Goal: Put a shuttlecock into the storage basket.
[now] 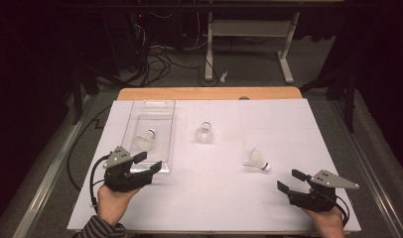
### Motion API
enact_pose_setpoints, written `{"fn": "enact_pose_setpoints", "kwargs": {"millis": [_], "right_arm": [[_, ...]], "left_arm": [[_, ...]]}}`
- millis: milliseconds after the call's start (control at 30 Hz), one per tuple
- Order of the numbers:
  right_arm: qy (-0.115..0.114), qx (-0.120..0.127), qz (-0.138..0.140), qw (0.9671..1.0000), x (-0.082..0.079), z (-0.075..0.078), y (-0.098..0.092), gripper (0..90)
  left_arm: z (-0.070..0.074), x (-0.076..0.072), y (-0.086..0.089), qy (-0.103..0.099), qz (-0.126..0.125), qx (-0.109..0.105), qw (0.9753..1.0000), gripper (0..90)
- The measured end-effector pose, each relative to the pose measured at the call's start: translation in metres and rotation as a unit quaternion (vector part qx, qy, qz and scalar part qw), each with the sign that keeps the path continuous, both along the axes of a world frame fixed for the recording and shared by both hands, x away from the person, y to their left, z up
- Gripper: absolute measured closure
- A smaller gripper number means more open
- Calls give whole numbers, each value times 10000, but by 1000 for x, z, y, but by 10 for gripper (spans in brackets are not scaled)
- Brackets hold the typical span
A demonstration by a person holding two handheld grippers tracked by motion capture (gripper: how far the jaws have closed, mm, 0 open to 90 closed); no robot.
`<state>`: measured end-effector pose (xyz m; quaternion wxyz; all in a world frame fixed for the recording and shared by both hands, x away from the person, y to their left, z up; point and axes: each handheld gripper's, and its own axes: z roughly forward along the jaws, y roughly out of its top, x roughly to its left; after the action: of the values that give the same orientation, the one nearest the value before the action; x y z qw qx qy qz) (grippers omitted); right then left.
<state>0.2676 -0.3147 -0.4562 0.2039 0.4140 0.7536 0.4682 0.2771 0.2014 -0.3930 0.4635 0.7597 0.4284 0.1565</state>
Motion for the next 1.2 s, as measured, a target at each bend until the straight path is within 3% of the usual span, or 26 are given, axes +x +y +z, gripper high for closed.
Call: {"fn": "enact_pose_setpoints", "kwargs": {"millis": [433, 1200], "right_arm": [[10, 2, -19, 10000, -1, 0, 0, 281], [3, 2, -19, 10000, -1, 0, -1, 281]], "left_arm": [[1, 6, -15, 29, -212, 13, 9998, 370], [2, 20, -34, 103, -342, -17, 9994, 375]]}}
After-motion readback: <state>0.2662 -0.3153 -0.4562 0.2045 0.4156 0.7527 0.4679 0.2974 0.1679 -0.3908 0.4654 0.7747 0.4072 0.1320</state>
